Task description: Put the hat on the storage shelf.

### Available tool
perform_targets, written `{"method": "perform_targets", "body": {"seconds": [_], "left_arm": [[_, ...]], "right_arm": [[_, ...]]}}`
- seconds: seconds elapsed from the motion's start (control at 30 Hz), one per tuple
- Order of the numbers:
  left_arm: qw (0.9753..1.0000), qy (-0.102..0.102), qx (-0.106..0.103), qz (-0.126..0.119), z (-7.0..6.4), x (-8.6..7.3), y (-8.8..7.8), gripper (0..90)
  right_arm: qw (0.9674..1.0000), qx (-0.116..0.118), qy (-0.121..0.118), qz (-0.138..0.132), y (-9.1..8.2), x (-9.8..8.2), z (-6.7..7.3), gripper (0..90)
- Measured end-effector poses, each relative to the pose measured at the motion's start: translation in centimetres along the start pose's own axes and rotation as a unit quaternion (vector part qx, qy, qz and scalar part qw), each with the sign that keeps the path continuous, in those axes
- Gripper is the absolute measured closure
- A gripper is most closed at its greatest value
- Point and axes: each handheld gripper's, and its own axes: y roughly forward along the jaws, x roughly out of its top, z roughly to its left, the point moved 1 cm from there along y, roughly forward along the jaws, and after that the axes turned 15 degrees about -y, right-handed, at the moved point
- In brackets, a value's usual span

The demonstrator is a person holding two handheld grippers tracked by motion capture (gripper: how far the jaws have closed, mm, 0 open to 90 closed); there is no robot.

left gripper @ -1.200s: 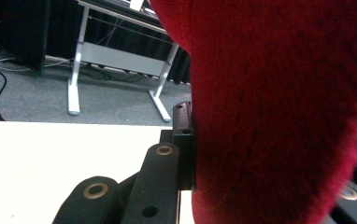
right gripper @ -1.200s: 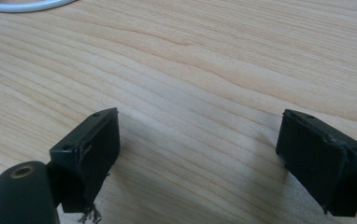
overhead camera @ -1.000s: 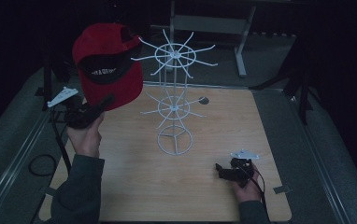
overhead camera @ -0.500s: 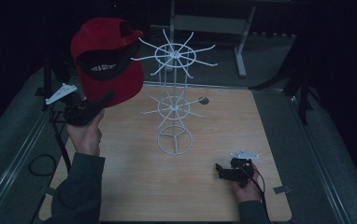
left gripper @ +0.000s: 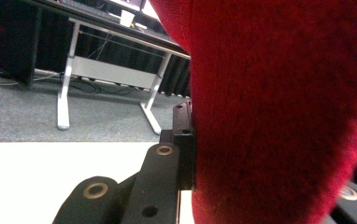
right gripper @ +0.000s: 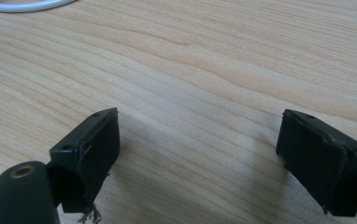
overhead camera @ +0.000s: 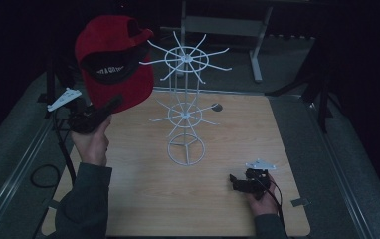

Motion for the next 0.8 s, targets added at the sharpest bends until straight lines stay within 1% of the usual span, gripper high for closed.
{"method": "perform_targets", "body": {"seconds": [0.17, 0.27, 0.8], "left_arm": [[1.0000, 0.001, -0.004, -0.001, -0.04, 0.05, -0.03, 84.6], [0.9999, 0.002, -0.011, -0.001, -0.06, 0.06, -0.02, 84.6], [0.9992, 0.019, -0.034, 0.000, -0.55, -0.10, -0.10, 84.6]], "right_arm": [[1.0000, 0.000, 0.000, 0.000, 0.00, 0.00, 0.01, 13.4], [1.0000, 0.000, 0.000, 0.000, -0.01, 0.00, 0.01, 13.4], [1.0000, 0.000, 0.000, 0.000, -0.02, -0.01, 0.02, 13.4]]}}
